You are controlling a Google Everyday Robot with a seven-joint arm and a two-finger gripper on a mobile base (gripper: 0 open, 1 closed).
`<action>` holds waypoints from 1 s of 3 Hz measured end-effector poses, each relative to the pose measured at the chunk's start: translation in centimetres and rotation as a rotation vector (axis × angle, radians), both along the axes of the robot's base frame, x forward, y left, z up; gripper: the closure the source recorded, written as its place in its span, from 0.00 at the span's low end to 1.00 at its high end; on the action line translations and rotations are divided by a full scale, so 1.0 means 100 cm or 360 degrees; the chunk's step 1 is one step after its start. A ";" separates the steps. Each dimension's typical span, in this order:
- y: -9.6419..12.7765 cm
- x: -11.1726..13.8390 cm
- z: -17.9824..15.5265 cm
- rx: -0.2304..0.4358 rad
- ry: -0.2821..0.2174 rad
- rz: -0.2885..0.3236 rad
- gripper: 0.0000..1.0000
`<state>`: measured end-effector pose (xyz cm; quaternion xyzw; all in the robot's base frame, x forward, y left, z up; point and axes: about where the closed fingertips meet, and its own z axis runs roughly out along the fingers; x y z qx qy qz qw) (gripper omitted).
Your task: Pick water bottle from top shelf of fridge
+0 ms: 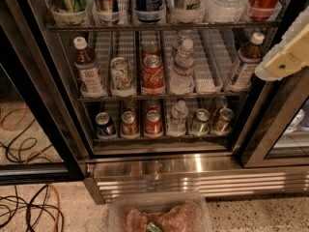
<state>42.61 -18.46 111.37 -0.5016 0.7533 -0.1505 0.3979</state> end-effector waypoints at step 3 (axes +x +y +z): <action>0.000 0.000 0.000 0.0000 0.0000 0.0000 0.00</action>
Offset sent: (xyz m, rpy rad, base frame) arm -0.0001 -0.0886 0.0233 0.5473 -0.2698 -0.6999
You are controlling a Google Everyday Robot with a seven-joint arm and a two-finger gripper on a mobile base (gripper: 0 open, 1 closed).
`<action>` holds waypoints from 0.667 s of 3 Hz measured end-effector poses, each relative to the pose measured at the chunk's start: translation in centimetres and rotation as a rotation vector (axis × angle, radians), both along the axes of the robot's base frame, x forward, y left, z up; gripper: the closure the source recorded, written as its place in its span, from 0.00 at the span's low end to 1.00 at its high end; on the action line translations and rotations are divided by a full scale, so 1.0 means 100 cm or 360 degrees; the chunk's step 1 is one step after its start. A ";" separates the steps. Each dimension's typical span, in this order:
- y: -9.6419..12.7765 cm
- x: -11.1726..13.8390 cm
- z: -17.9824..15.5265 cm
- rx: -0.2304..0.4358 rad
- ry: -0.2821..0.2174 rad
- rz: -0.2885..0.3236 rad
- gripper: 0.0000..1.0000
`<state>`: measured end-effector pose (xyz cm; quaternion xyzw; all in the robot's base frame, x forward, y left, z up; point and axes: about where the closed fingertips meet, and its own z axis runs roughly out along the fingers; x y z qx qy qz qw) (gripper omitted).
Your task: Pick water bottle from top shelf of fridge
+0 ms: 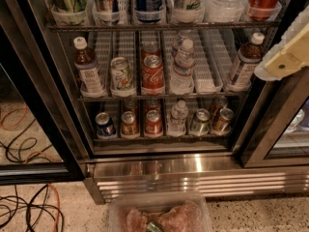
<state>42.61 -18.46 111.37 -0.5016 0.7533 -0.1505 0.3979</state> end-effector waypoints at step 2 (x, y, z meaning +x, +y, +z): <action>0.000 0.000 0.000 0.0000 0.0000 0.0000 0.00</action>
Offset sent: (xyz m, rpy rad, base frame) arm -0.0282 -0.0861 -0.0096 0.6330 -0.2002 -0.9581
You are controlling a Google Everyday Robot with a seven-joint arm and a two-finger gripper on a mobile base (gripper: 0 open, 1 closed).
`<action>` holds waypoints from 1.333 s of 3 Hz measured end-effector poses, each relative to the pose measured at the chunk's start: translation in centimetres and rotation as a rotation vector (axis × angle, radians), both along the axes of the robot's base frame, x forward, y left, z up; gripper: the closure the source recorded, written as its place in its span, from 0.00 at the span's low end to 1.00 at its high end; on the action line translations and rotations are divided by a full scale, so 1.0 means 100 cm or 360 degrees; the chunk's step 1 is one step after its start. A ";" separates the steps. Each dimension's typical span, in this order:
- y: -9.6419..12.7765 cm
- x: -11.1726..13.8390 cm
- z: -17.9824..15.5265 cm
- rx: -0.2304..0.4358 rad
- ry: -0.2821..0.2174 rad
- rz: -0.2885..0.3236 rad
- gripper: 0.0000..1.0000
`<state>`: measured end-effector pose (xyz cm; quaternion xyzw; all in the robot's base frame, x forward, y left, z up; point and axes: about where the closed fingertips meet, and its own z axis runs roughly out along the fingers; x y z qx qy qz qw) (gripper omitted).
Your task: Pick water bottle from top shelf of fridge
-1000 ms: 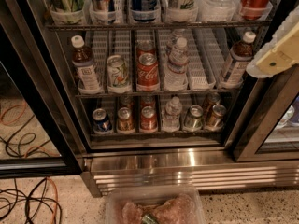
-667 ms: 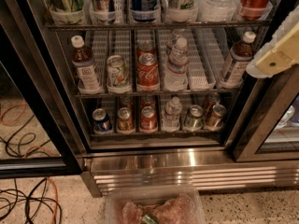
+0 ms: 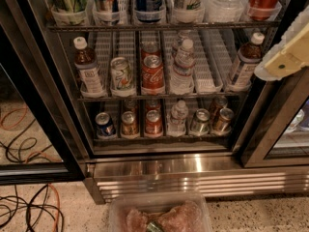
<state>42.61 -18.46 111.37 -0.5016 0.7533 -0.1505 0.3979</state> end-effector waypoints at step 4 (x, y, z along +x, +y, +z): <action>-0.019 0.074 0.027 0.0578 -0.0317 -0.0316 0.00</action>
Offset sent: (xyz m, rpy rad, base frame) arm 0.0846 -0.0186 0.0130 -0.0761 -0.1277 -0.0133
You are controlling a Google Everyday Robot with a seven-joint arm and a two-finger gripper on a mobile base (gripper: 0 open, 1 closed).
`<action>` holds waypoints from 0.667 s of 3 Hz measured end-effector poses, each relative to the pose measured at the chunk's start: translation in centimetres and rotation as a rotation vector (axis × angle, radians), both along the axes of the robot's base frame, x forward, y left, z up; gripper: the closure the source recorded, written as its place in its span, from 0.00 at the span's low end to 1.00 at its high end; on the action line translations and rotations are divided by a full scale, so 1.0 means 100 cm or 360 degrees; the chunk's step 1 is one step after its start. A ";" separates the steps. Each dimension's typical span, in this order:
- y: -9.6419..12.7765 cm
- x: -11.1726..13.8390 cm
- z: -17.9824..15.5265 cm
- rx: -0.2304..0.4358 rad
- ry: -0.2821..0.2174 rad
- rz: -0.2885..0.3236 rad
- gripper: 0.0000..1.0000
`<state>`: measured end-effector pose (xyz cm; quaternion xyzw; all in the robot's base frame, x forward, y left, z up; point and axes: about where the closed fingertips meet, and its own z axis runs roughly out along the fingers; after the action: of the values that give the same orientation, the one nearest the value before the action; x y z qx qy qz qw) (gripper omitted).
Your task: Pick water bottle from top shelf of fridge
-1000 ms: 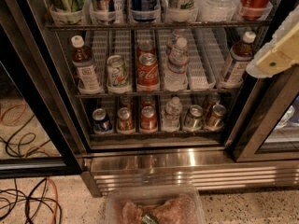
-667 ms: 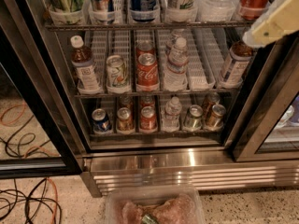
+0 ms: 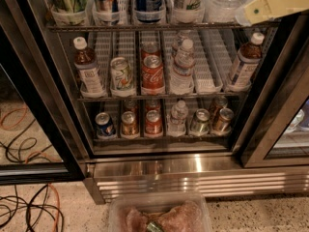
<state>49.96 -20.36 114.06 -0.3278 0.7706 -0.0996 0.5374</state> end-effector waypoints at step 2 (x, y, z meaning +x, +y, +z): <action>-0.007 -0.015 -0.029 0.0463 0.0145 -0.0295 0.00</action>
Offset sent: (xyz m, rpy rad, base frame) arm -0.0193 -0.0127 -0.0691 1.0265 0.3225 -0.5346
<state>48.47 -21.08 111.18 -0.1783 0.8273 -0.0211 0.5323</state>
